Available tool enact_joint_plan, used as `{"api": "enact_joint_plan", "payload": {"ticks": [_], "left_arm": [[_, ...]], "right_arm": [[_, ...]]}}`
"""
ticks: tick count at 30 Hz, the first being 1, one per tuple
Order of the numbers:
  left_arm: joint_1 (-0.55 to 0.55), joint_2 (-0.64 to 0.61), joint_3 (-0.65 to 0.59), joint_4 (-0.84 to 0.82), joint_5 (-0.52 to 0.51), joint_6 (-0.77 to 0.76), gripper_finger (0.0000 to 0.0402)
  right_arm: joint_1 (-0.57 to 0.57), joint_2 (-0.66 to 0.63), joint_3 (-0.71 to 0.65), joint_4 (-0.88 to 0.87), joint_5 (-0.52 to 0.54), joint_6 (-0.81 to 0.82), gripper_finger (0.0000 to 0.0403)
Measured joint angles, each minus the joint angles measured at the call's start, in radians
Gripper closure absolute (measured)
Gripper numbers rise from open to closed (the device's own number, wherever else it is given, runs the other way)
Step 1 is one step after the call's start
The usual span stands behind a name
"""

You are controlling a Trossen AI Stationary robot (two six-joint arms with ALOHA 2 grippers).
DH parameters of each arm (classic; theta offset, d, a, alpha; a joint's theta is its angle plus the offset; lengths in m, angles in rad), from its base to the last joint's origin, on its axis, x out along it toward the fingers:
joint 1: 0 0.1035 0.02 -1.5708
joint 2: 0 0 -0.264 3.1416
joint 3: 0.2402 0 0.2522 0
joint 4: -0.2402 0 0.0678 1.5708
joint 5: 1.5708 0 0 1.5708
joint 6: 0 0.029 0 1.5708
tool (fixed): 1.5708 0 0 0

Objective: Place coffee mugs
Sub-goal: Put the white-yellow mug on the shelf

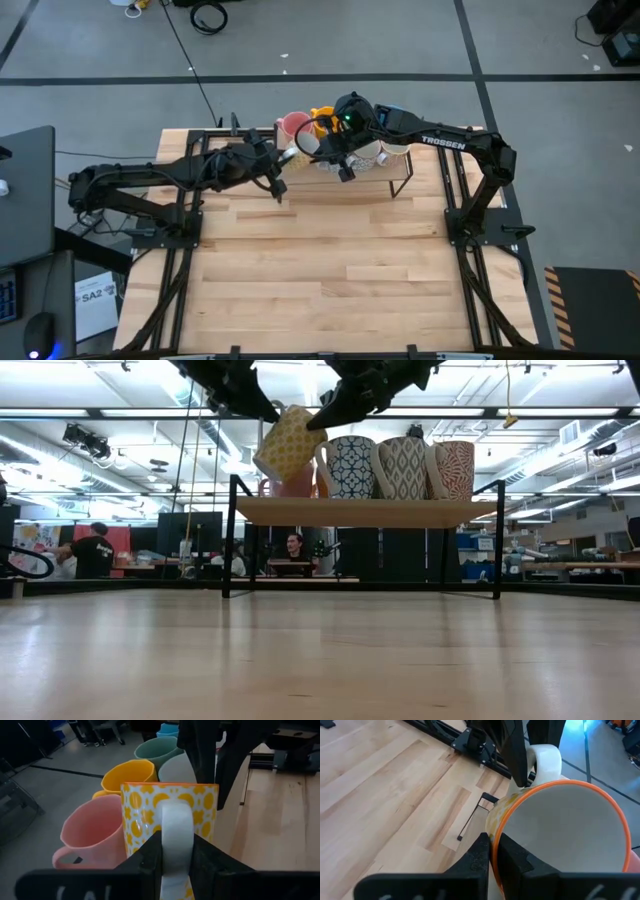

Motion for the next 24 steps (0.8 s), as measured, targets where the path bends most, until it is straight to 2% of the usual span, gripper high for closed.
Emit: {"api": "enact_joint_plan", "payload": {"ticks": [10, 24], "left_arm": [[-0.048, 0.0, 0.0, -0.025, -0.065, -0.129, 0.0332], [-0.062, 0.0, 0.0, -0.034, -0.088, -0.156, 0.0332]], "right_arm": [[0.001, 0.0, 0.0, 0.003, -0.003, -0.005, 0.0353], [0.002, -0.001, 0.0, 0.018, 0.024, -0.004, 0.0341]]}}
